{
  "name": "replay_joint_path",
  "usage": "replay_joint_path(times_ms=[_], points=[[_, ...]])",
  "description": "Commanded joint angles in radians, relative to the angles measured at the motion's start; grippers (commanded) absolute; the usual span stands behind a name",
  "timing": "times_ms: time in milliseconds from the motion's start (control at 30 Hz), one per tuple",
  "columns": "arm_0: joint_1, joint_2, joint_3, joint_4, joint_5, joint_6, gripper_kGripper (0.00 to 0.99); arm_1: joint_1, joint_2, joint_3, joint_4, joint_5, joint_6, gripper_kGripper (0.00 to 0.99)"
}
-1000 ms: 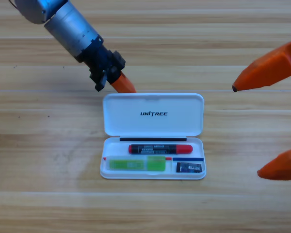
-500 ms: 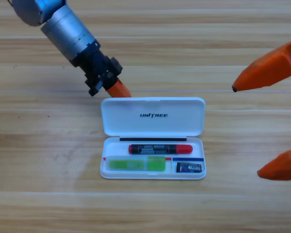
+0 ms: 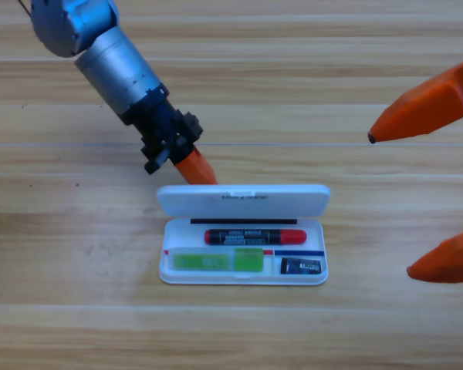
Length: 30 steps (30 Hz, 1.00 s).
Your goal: Clean up eraser and pencils
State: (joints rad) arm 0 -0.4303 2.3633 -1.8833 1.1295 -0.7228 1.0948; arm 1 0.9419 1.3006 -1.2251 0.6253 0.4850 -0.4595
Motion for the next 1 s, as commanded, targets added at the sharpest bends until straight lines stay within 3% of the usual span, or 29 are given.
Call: replay_joint_path(times_ms=[33, 367, 1000], points=[[-0.065, 0.014, 0.033, 0.006, 0.006, 0.008, 0.000, -0.026, -0.021, 0.033, -0.012, 0.018, 0.012, 0.973], [-0.113, -0.004, 0.082, -0.010, 0.033, -0.007, 0.000, -0.026, -0.018, 0.033, -0.012, 0.024, 0.016, 0.973], [-0.157, -0.056, 0.228, -0.126, 0.046, -0.044, 0.000, -0.026, -0.012, 0.035, -0.012, 0.024, 0.021, 0.973]])
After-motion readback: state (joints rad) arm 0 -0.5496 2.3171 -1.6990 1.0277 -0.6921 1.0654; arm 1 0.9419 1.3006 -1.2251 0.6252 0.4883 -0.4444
